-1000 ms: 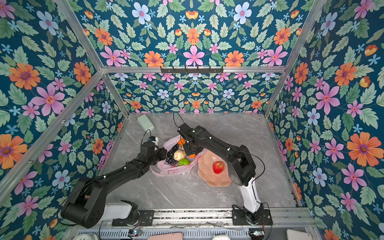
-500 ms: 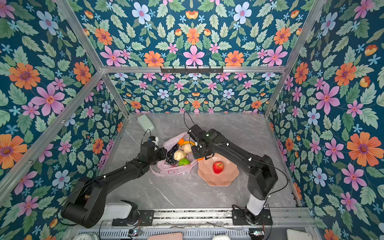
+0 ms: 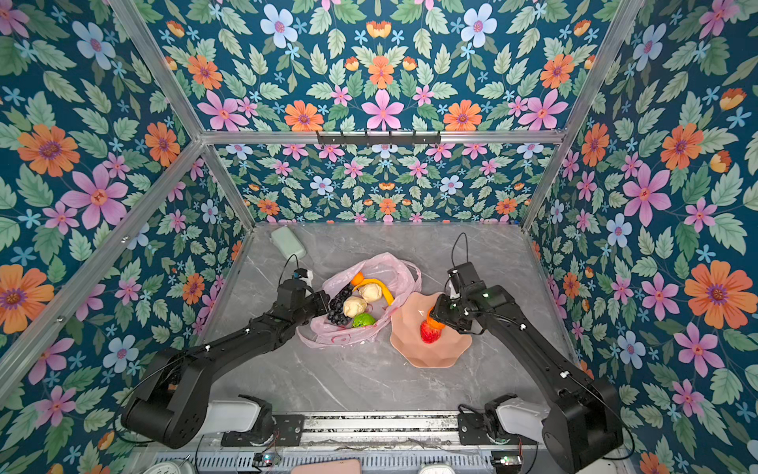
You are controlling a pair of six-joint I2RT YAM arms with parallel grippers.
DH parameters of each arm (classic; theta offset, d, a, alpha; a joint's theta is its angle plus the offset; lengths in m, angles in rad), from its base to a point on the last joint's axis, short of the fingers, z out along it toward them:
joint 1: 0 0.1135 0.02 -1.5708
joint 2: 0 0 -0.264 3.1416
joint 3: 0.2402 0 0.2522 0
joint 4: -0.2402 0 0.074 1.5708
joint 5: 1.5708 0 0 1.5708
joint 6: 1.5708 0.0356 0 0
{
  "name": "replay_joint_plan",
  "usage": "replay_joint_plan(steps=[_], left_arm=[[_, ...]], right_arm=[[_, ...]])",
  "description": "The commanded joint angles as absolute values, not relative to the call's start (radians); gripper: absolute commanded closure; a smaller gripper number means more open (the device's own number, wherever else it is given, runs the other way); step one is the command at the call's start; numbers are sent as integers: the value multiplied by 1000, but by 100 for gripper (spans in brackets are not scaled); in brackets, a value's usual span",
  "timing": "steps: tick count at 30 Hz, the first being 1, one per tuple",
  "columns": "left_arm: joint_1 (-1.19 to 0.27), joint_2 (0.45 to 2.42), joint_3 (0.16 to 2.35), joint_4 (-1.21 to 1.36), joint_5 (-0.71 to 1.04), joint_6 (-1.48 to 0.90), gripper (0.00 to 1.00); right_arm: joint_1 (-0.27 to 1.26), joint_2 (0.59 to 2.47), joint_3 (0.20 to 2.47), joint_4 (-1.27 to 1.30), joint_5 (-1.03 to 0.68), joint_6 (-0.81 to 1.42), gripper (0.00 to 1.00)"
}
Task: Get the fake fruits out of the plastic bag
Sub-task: 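Lift the orange fruit out and carry it over the peach bowl, then lower the orange fruit beside the red apple and open the right gripper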
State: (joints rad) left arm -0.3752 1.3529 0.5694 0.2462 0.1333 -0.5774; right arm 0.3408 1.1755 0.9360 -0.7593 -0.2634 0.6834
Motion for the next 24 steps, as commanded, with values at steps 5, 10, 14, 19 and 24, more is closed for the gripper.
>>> replay_joint_plan(steps=[5,10,14,19,24], left_arm=[[-376,1365,584,252,143,-578,100],[-376,1363,588,246,141,-578,100],[-376,1362,590,241,140,-577,100],[-377,1365,594,241,141,-580,100],[-376,1363,596,239,143,-581,100]], right_arm=[[276,1096,837,-742,-279,788,58],[231,1071,759,-705,-275,835,60],[191,1066,716,-647,-306,841,61],[190,1096,679,-550,-332,859,62],[192,1112,641,-479,-336,885,63]])
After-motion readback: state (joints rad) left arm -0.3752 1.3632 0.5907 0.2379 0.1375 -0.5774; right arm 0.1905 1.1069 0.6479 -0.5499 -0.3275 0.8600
